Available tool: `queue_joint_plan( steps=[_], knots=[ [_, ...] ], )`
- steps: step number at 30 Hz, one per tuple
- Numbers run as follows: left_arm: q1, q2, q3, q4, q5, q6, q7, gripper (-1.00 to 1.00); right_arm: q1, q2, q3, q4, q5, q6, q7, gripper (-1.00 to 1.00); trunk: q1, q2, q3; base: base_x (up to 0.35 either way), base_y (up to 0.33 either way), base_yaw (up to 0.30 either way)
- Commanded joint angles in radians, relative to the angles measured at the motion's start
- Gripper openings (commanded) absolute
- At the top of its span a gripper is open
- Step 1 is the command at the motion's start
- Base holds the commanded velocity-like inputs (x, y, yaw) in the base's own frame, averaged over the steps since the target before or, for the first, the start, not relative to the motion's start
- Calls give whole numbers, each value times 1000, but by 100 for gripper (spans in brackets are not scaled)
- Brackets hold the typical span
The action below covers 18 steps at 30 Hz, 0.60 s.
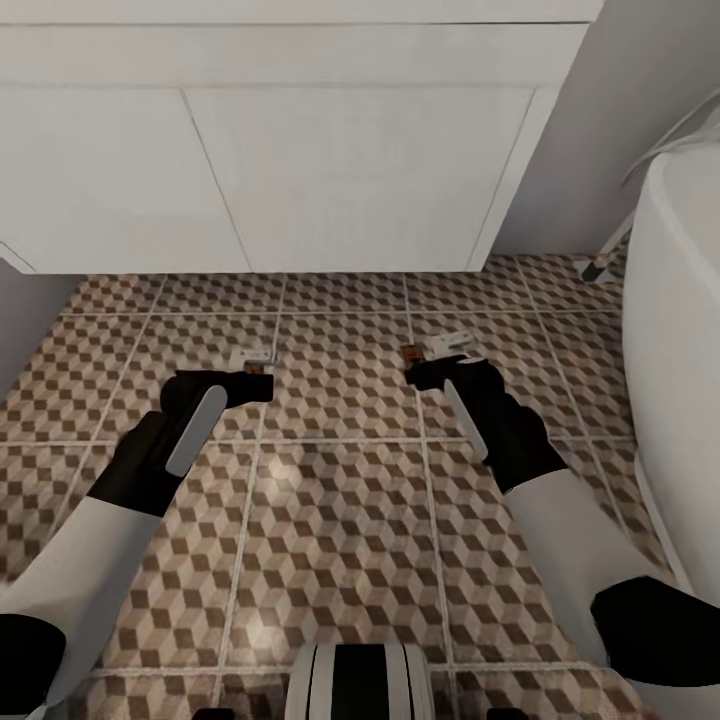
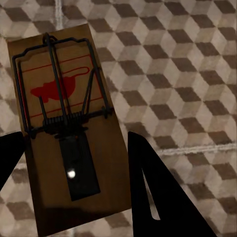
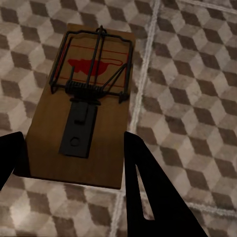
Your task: Take the four mousetraps from the cabinet in the bathroom and place them on the bathroom floor. Make sure all four end up on the same floor surface, and ensure that at least two of them are either under or directly next to the same bathroom sink.
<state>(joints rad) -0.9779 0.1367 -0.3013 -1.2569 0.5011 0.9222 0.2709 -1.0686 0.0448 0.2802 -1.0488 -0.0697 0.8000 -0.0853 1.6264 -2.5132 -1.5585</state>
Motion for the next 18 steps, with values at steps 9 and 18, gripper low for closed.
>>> queue_joint_plan(
  steps=[9,18],
  knots=[
    [-1,1,-2,-69,8,2,10,-100,-1,-2,2,-141,-9,93,-11,-100,4,-2,-50,0,0,0],
    [-1,1,1,-138,8,8,11,-100,-1,-2,2,-165,-9,97,-11,-100,8,-5,-98,0,0,0]
  ],
)
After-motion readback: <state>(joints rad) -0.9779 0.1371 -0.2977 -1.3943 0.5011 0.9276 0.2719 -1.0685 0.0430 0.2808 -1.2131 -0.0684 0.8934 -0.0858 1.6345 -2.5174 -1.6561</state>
